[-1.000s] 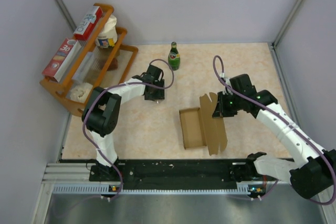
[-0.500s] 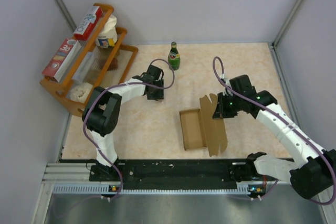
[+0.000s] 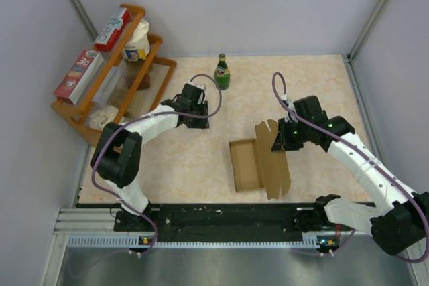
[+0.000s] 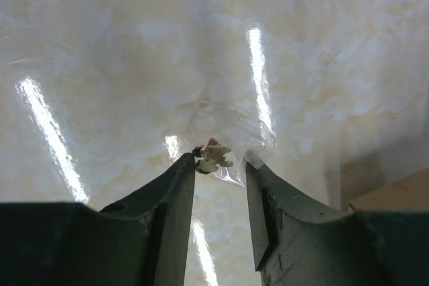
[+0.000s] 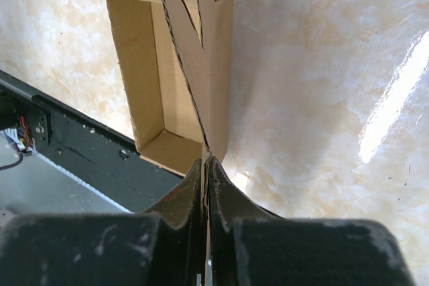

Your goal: Fold the paper box

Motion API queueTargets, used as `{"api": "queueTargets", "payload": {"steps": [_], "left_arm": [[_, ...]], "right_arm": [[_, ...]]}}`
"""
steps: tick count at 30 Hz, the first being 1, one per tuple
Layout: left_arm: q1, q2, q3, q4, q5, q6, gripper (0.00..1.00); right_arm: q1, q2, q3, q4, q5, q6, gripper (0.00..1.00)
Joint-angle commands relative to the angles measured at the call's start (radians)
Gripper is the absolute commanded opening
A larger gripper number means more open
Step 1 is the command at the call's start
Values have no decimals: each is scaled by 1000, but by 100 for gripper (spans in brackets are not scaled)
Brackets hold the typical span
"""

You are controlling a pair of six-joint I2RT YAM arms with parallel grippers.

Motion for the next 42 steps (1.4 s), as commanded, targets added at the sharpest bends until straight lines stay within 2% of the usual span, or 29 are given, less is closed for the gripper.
{"api": "queueTargets", "payload": {"steps": [1, 6, 14, 19, 22, 24, 28, 34, 42], "left_arm": [[-23, -144, -37, 0, 42, 37, 40], [-66, -242, -78, -13, 91, 26, 39], [-348, -293, -75, -2, 124, -8, 39], [-436, -250, -61, 15, 125, -29, 39], [-457, -217, -53, 17, 136, -29, 40], [-462, -215, -60, 30, 150, -34, 46], [-462, -245, -57, 27, 127, -29, 51], [-454, -345, -63, 15, 59, 4, 56], [-409, -509, -127, 73, 56, 67, 63]], "right_arm": [[-11, -11, -1, 17, 5, -3, 0], [-10, -7, -2, 20, 5, -4, 0], [-10, 4, -10, 29, 5, 2, 0], [-10, 9, -13, 29, -1, -1, 0], [-10, 4, -16, 29, 1, -1, 0], [-10, 1, -21, 29, 2, -1, 0], [-10, 4, -18, 29, 1, -6, 0], [-10, 7, -13, 27, -7, -29, 0], [-10, 35, 22, 3, -27, -81, 0]]}}
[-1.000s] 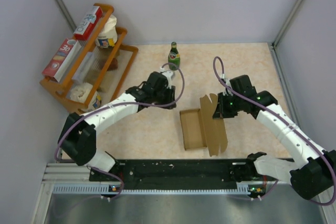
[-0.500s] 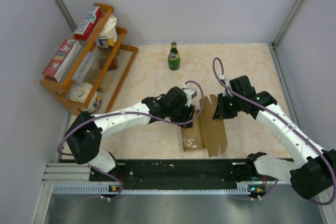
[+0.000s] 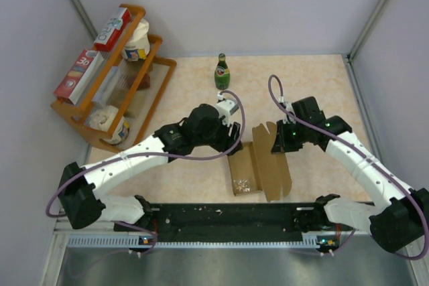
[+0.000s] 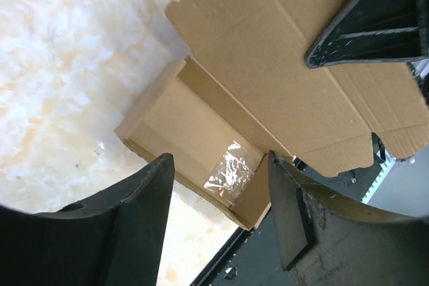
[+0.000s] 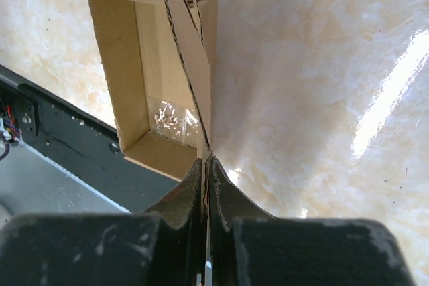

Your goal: Fold the paper box

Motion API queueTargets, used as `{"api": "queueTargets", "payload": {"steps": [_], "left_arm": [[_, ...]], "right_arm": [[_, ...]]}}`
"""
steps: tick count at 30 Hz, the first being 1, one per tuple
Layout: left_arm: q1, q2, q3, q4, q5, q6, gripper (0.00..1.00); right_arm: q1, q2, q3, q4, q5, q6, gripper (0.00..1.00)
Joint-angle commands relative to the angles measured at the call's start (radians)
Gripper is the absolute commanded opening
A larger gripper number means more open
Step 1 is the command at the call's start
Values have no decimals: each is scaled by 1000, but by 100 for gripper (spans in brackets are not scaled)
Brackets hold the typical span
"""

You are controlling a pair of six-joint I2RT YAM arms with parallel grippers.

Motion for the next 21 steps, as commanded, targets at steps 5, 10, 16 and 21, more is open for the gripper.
{"api": "queueTargets", "payload": {"steps": [5, 10, 16, 21], "left_arm": [[102, -171, -83, 84, 23, 73, 60], [208, -211, -130, 91, 118, 56, 49], [297, -268, -181, 139, 186, 51, 44], [324, -303, -181, 144, 186, 92, 44]], "right_arm": [[-10, 62, 85, -27, -1, -62, 0], [-10, 76, 107, -26, 105, -53, 0], [-10, 90, 110, 0, 106, -46, 0], [-10, 164, 151, -7, 51, -75, 0]]}}
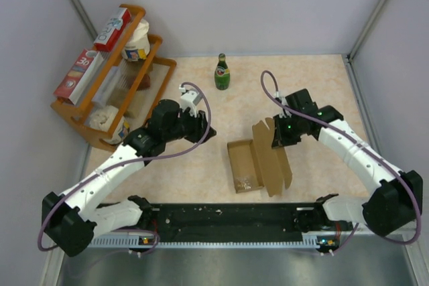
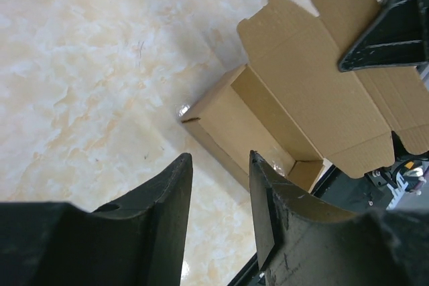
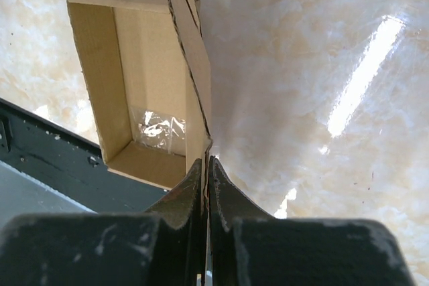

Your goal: Fold the paper box

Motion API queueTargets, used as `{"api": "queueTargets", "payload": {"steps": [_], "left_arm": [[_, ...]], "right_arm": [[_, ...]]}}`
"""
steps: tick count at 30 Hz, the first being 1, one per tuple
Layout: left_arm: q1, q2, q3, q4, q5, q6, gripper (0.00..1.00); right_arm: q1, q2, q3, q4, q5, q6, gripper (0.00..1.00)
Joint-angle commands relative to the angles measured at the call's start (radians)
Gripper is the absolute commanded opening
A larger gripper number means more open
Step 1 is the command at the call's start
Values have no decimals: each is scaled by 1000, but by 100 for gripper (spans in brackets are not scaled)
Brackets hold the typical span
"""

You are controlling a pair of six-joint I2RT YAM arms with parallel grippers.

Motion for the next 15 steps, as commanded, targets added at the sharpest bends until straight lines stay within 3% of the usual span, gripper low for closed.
{"api": "queueTargets", "payload": {"steps": [1, 6, 15], "left_arm": [[24, -56, 5, 68, 25, 49, 45], [39, -111, -7, 94, -7, 58, 52], [61, -153, -33, 130, -58, 72, 56]], "right_arm": [[-10, 64, 85, 22, -39, -42, 0], [-10, 114, 146, 19, -61, -51, 0], [71, 121, 199, 21, 53, -152, 0]]}}
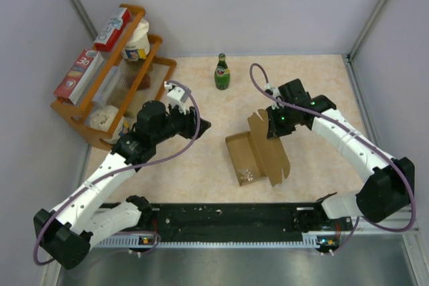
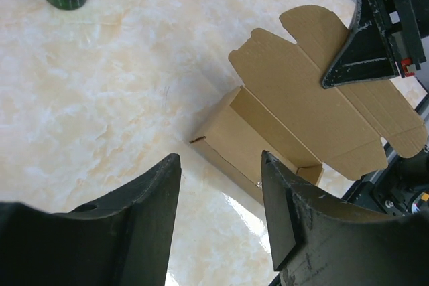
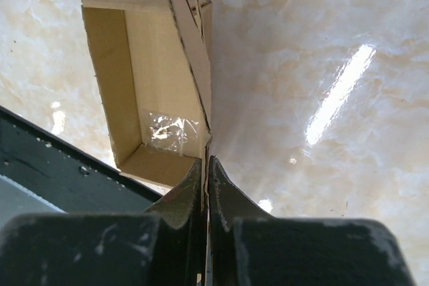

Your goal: Fold the paper box

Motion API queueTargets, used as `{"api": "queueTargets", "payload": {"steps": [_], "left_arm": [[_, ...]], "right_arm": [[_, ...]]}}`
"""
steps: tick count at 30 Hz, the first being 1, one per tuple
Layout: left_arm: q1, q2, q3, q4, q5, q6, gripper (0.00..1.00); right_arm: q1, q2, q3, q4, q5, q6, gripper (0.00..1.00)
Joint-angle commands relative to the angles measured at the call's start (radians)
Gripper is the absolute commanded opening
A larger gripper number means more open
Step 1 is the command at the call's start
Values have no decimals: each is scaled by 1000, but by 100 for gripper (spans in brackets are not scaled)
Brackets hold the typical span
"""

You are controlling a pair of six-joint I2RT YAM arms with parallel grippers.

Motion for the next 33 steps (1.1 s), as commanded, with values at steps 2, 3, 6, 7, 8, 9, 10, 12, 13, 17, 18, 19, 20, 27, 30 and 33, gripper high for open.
{"api": "queueTargets", "payload": {"steps": [2, 3, 6, 7, 8, 9, 10, 12, 13, 17, 18, 19, 20, 27, 30, 33], "left_arm": [[18, -32, -30, 96, -50, 26, 57], [21, -32, -29, 107, -53, 32, 57], [31, -26, -27, 139, -55, 44, 58], [34, -22, -27, 153, -49, 47, 59], [40, -15, -25, 165, -37, 50, 59], [47, -8, -25, 180, -12, 55, 59], [53, -2, -25, 199, 28, 63, 60], [59, 20, -18, 228, 95, 76, 61], [60, 29, -12, 226, 121, 84, 61], [64, 110, 42, 248, 235, 124, 60], [65, 126, 47, 252, 265, 135, 60], [64, 133, 48, 263, 290, 145, 61], [64, 146, 45, 269, 316, 156, 61], [64, 140, -42, 387, 422, 234, 68], [65, 133, -70, 427, 456, 254, 71], [64, 153, -73, 438, 557, 320, 73]], "right_arm": [[60, 2, 61, 24, 42, -91, 0], [64, 11, 64, 21, 39, -107, 0], [66, 29, 84, 1, 2, -166, 0], [66, 34, 93, -10, -16, -189, 0], [67, 37, 102, -20, -44, -198, 0], [66, 38, 110, -30, -62, -244, 0], [66, 45, 116, -39, -70, -259, 0], [66, 55, 139, -54, -88, -298, 0], [67, 58, 153, -71, -101, -321, 0], [66, 94, 222, -132, -150, -400, 0], [67, 106, 234, -146, -162, -420, 0], [67, 118, 249, -162, -174, -440, 0], [67, 132, 266, -180, -186, -465, 0], [80, 203, 355, -278, -213, -598, 0], [81, 219, 381, -307, -242, -635, 0], [84, 235, 407, -340, -254, -660, 0]]}}
